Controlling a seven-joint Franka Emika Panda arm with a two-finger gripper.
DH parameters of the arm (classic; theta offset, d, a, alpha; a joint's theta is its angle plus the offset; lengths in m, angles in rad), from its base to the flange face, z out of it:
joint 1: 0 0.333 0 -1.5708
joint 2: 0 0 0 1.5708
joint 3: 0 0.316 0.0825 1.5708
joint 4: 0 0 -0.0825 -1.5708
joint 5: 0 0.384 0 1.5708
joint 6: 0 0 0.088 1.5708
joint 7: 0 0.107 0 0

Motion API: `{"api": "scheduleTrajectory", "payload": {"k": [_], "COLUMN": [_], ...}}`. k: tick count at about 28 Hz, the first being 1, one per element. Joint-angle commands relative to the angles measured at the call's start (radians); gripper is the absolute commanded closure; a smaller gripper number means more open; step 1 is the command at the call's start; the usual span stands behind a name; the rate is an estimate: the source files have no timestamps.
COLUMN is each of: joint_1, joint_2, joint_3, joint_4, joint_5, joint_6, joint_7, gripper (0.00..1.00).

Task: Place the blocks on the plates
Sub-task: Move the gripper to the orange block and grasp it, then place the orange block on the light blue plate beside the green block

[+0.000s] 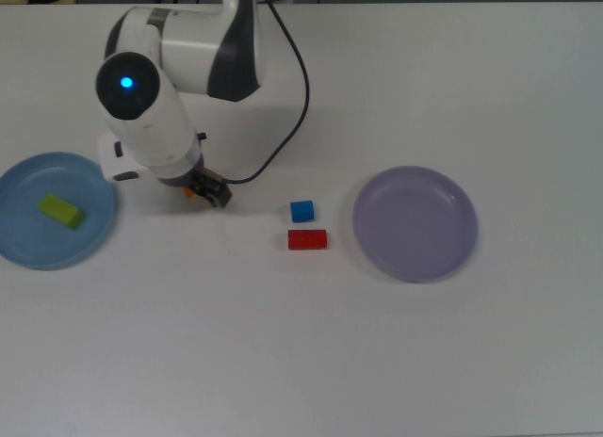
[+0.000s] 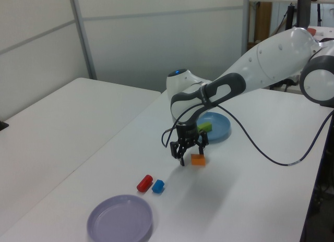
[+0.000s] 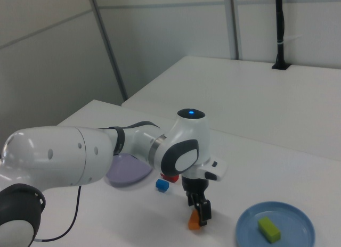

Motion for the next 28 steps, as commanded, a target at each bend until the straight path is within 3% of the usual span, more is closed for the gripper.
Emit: {"api": "scheduleTrajectory", "payload": {"k": [1, 8, 11, 12, 13, 17, 18, 23, 28], "joint_1": [0.030, 0.019, 0.016, 0.007, 0.004, 0.001, 0.001, 0.003, 0.001], "joint_2": [-0.021, -0.032, -0.030, -0.030, -0.030, -0.030, -0.030, -0.030, -0.029], "joint_3": [-0.010, -0.020, -0.029, -0.036, -0.036, -0.036, -0.036, -0.036, -0.036], "joint_4": [-0.033, -0.016, -0.001, 0.004, 0.004, 0.005, 0.005, 0.007, 0.042], "joint_5": [0.001, -0.002, -0.002, -0.002, -0.002, -0.002, -0.001, 0.007, 0.014], "joint_6": [0.008, -0.120, -0.156, -0.159, -0.159, -0.154, -0.150, -0.145, -0.142], "joint_7": [0.003, -0.365, -0.426, -0.425, -0.426, -0.428, -0.426, -0.419, -0.359], "gripper": [0.00, 0.00, 0.00, 0.21, 0.34, 0.75, 0.90, 1.00, 1.00]}}
